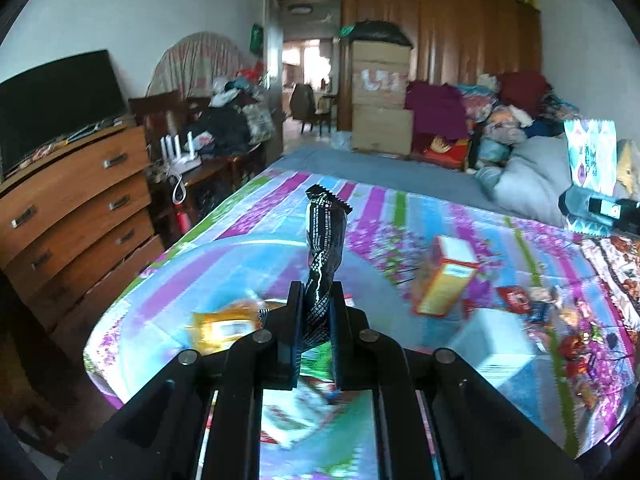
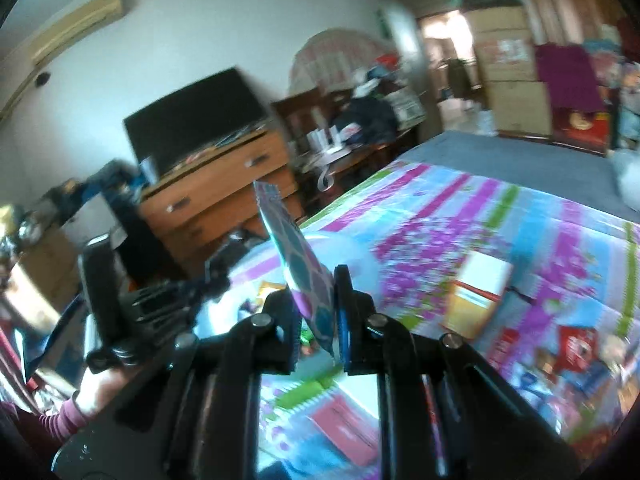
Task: Organize snacks
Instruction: 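Carry the black snack and patterned packet over the clear bowl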
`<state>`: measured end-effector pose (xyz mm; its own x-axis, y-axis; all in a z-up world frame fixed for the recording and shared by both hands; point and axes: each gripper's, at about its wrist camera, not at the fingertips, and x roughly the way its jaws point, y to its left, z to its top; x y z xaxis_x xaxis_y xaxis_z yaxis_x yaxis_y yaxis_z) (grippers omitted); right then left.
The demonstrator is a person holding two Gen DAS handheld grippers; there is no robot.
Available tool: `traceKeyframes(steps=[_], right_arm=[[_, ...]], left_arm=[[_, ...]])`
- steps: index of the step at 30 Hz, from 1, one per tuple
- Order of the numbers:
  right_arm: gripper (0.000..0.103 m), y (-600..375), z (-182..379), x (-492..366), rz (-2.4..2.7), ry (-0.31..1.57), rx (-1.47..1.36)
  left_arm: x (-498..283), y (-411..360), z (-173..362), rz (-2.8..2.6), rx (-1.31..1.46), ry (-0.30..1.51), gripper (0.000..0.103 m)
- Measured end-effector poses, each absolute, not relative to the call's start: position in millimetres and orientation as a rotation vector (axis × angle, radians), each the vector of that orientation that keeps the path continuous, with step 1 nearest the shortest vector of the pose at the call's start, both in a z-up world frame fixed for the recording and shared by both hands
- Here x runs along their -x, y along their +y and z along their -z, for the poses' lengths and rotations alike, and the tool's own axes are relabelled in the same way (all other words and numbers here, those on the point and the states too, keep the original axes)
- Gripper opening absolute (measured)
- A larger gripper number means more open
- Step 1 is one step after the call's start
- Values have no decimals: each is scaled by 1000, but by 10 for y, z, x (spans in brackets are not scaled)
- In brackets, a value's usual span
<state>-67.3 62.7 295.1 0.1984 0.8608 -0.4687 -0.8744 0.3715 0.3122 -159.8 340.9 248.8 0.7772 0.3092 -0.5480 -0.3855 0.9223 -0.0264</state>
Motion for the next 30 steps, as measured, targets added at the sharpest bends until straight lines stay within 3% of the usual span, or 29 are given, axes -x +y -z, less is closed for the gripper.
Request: traceKeyframes(steps=[12, 30], right_arm=[[15, 2029, -2503, 503, -1238, 902, 142], [15, 2336, -2259, 485, -1203, 960, 202]], left_arm=[[1149, 4068, -2091, -414, 169, 705, 10], [1020, 4283, -1871, -443, 177, 746, 10]])
